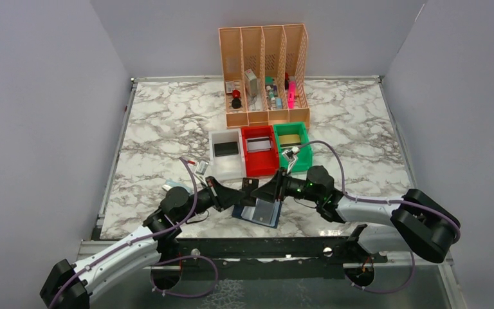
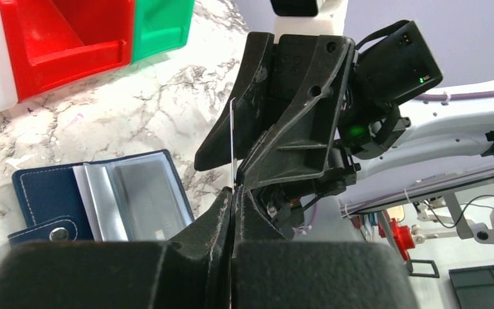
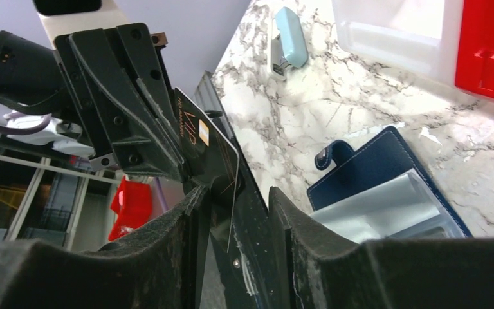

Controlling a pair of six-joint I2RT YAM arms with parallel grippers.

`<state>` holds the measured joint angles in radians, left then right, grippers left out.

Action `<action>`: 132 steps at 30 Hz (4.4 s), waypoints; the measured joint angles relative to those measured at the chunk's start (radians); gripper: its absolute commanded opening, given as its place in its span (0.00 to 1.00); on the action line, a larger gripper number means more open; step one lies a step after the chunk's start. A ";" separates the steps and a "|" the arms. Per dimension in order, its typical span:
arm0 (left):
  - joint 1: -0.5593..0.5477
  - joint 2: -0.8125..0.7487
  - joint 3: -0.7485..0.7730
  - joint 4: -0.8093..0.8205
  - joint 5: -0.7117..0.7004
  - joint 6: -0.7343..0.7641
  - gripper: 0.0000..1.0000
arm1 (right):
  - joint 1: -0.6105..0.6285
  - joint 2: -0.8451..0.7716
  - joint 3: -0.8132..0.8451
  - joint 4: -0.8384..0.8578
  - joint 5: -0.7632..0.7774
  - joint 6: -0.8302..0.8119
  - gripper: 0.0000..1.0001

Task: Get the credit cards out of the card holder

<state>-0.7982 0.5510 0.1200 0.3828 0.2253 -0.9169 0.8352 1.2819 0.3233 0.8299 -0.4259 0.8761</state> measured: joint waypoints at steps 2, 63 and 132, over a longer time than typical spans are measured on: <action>0.000 -0.001 0.000 0.008 0.003 -0.003 0.00 | 0.000 0.000 -0.005 0.019 -0.013 0.010 0.35; 0.003 -0.192 0.214 -0.935 -0.751 -0.060 0.99 | 0.143 0.653 1.093 -0.855 0.809 -0.893 0.01; 0.003 -0.383 0.199 -0.976 -0.768 -0.100 0.99 | 0.158 0.900 1.198 -0.784 0.924 -1.239 0.54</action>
<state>-0.7948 0.1680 0.3191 -0.5930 -0.5423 -1.0172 0.9932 2.1815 1.5211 0.0463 0.4976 -0.3634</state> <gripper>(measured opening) 0.987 0.528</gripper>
